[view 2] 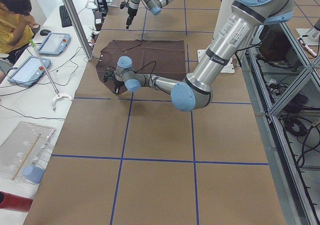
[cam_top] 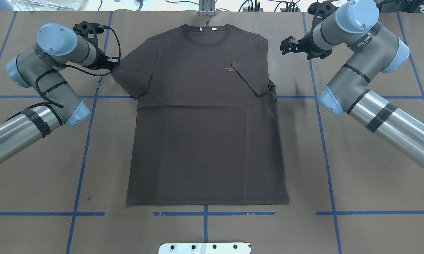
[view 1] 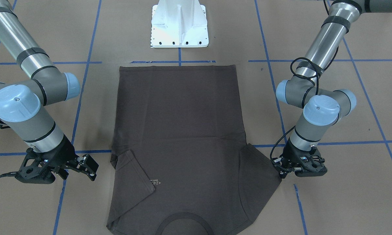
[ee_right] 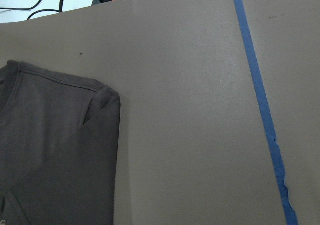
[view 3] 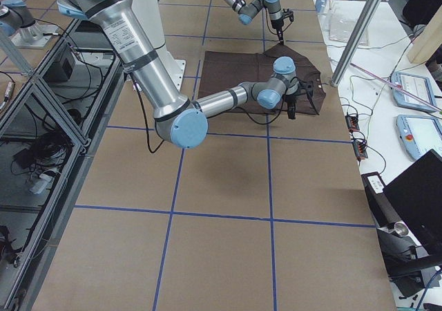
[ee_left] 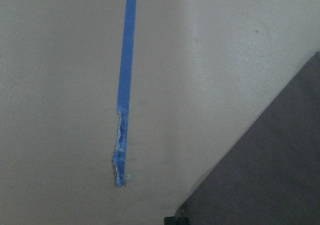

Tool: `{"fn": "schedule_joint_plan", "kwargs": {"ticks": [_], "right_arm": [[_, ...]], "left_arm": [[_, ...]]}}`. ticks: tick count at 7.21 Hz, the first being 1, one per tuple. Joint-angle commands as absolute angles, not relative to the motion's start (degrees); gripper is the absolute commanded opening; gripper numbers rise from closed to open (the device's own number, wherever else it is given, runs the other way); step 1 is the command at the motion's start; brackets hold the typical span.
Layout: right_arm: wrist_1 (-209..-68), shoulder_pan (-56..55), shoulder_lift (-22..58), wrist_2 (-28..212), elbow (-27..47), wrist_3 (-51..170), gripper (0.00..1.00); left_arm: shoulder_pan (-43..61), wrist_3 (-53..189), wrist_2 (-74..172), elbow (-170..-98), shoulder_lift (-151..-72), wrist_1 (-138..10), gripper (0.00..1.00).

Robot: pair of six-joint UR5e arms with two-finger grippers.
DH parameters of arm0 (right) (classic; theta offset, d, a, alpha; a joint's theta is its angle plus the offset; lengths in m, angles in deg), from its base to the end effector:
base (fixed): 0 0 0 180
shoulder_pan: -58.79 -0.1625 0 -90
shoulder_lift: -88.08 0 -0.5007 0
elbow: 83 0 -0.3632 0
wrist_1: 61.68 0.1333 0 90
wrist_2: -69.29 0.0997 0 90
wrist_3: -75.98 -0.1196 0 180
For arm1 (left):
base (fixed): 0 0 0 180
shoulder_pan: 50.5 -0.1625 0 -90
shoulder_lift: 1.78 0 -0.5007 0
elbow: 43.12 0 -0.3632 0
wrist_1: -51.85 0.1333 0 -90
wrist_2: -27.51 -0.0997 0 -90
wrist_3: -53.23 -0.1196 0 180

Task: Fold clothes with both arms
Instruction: 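Grasp the sleeve with the left gripper and fold it onto the shirt body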

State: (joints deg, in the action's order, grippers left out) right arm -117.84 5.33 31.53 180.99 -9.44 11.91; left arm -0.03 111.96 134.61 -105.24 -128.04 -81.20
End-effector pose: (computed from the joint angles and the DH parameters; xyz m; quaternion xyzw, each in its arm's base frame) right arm -0.3883 -0.6736 0.4669 0.1385 -0.4330 0.1326 0.8808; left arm 0.4379 -0.6849 0.5066 0.1795 0.4121 -0.0850 0.8892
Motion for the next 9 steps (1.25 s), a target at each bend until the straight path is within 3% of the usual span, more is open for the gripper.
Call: {"fn": "schedule_joint_plan", "kwargs": {"ticks": [1,3,9], "right_arm": [[-117.8,5.4,31.5,181.0,-9.5,11.9,1.0],[-117.8,5.4,31.5,181.0,-9.5,11.8,1.0],[-117.8,5.5,31.5,181.0,-10.0,11.9,1.0]], "left_arm": [[0.0,112.6,136.2,-106.0,-130.3,-81.1,0.0],[-1.8,127.9,136.1,-106.9,-131.9,-81.0,0.0],[-6.7,131.6,130.3,-100.1,-141.6,-80.3,0.0]]}}
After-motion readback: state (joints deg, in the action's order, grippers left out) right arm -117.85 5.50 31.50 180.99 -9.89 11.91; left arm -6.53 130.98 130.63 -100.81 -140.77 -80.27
